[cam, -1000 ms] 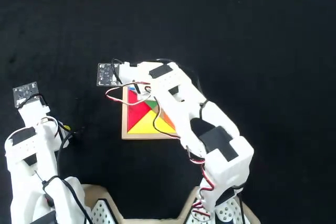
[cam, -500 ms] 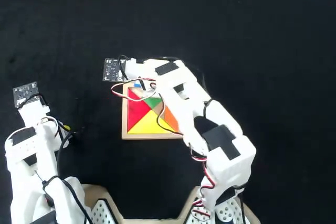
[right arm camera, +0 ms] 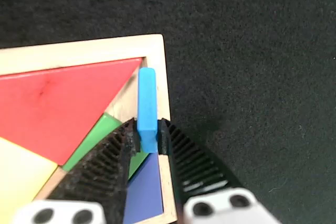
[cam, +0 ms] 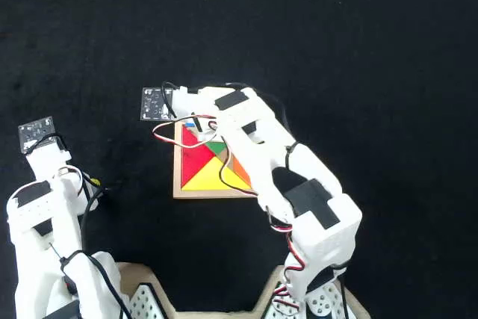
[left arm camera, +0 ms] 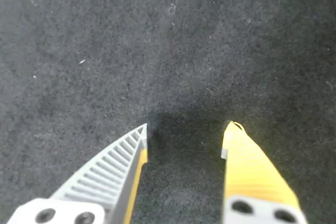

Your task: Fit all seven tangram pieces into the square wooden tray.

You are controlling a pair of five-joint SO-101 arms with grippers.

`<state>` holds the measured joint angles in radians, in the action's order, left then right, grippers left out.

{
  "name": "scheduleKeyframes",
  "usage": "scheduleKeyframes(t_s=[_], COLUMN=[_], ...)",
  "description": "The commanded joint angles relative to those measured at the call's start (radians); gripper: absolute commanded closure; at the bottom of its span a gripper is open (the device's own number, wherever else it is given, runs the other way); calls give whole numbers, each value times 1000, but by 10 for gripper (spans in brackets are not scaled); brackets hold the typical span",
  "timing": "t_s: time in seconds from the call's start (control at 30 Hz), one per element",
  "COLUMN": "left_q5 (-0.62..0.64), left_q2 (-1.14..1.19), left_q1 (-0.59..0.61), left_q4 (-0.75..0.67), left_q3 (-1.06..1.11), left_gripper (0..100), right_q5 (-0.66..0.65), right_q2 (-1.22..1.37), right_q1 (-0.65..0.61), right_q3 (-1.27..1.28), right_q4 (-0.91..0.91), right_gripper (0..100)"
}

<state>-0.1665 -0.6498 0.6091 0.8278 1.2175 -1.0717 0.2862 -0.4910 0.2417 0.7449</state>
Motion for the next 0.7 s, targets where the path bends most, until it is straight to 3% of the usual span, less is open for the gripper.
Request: scheduleKeyframes(t_s=[0.0, 0.2, 0.67], left_q5=[11, 11, 11], left_q2=[-20, -20, -20], left_q1=[-2, -2, -2], left_q4=[-15, -15, -15], left_q3=[-7, -7, -8], left_gripper=[766, 766, 766], right_q5=[-8, 28, 40], right_q2=[2, -2, -7], right_q1=[-18, -18, -31], right_q3=[-24, 8, -104], right_q4=[-5, -5, 233], right_gripper=[979, 822, 846])
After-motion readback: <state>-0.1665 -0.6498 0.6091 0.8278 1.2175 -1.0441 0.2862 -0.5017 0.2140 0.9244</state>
